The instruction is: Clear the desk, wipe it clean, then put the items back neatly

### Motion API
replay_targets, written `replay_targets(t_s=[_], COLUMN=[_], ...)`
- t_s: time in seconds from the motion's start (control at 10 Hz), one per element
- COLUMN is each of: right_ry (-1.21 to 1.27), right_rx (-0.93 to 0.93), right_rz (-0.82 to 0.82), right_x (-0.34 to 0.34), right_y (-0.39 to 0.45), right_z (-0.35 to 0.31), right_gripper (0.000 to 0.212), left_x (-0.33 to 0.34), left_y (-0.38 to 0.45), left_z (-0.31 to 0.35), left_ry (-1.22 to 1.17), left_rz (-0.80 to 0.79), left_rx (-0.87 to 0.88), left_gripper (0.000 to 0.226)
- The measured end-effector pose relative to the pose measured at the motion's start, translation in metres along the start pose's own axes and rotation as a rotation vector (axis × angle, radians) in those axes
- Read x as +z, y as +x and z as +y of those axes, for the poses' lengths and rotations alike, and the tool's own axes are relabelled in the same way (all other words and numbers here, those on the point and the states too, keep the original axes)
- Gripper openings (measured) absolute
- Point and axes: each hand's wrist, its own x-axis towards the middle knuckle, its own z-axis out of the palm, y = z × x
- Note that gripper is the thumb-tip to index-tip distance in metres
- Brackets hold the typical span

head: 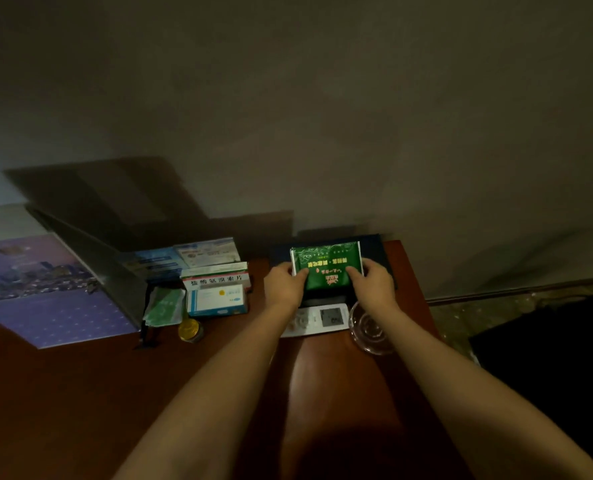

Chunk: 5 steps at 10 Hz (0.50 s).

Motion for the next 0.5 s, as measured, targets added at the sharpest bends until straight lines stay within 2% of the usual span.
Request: replay_targets(t_s=[0.3, 0.5], right_ry=[-0.108, -0.149], right_rx=[0.034, 0.057], right_rz=[-0.033, -0.027], right_x=[0.011, 0.007], right_y=[0.035, 0.032], right_z=[0.01, 0.022], right_gripper=[0.029, 0.05], left_x=[0.01, -0.004], left_y=[0.033, 0.015], left_z=[-0.001, -0.001], left_ry=[0.023, 0.0], left_rz=[-0.009, 0.104], left_rx=[-0.078, -0.128], left_gripper=[0.029, 0.031])
